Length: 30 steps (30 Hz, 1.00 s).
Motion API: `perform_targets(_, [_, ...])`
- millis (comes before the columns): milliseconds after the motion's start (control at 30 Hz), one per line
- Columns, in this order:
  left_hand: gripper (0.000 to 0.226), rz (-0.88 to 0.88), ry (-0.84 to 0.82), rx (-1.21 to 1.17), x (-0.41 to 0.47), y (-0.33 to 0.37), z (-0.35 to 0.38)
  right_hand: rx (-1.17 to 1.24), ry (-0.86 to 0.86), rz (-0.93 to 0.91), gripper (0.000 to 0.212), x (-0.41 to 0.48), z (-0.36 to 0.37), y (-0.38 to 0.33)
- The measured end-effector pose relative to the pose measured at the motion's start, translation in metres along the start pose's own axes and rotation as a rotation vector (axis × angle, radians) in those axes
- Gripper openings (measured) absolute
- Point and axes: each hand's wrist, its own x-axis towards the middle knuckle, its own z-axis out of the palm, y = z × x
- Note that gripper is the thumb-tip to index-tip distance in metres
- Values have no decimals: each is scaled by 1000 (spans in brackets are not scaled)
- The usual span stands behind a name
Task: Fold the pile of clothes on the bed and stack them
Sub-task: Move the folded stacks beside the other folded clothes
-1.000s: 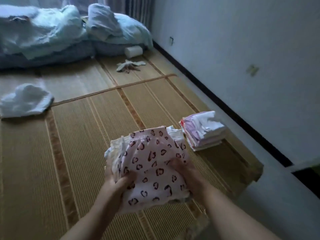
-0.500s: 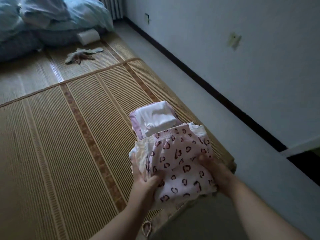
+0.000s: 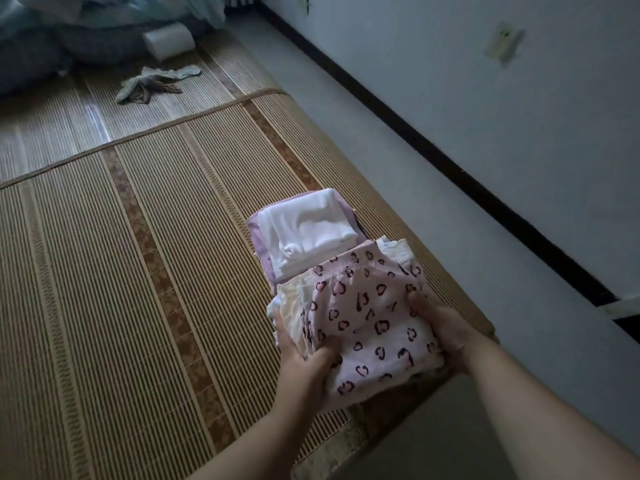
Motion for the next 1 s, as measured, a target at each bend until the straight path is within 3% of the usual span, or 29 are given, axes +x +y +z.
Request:
perform_targets(200, [105, -139, 83, 239, 30, -23, -6, -236, -10, 117, 105, 50, -22, 17])
perform_targets(300, [110, -200, 206, 415, 31, -19, -2, -484, 130, 155, 114, 51, -23, 13])
perform_targets(367, [109, -137, 349, 636, 21, -7, 4, -725, 266, 39, 101, 43, -21, 7])
perform_targets(433, [109, 60, 409, 901, 9, 6, 11, -994, 314, -246, 86, 31, -16, -5])
perform_targets(500, [110, 301, 347, 1175, 0, 13, 14, -1227, 218, -574, 70, 24, -7, -17])
perform_targets(567, [97, 499, 206, 1446, 0, 19, 22, -1428, -32, -712, 63, 25, 4, -28])
perform_targets(633, [94, 462, 72, 1631, 8, 24, 27, -1592, -264, -657, 72, 34, 14, -31])
perform_targets(700, [108, 326, 29, 1663, 21, 25, 25, -1740, -355, -529, 97, 44, 18, -32])
perform_targets(833, [128, 102, -88, 1735, 46, 15, 17, -1871, -373, -200, 137, 58, 14, -29])
perform_targets(1000, [143, -20, -172, 1747, 64, 6, 20, -1931, -318, 1, 147, 62, 8, -13])
